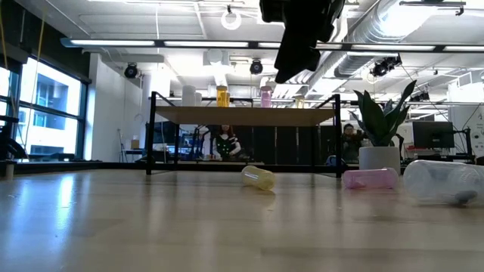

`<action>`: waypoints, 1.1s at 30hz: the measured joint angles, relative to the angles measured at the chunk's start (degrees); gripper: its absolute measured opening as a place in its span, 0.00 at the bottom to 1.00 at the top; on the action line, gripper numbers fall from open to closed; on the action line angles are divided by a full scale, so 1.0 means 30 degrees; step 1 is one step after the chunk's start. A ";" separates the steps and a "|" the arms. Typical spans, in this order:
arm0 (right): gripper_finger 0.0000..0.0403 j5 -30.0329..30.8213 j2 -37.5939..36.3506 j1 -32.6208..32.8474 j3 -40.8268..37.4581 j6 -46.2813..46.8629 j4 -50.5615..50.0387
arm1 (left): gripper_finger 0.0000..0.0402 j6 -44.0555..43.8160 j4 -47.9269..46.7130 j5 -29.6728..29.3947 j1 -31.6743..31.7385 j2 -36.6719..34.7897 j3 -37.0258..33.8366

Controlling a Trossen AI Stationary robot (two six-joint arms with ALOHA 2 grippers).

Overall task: Pick and place medicine bottles onto shelf by color
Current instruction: Put the bottom yellow pill bottle aligned with the other yellow pill bottle on the shelf

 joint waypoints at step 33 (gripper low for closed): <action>0.42 0.0000 -0.0008 0.0006 0.0007 -0.0837 -0.0727 | 0.49 -0.0013 0.1322 0.1783 0.0709 0.2623 0.0066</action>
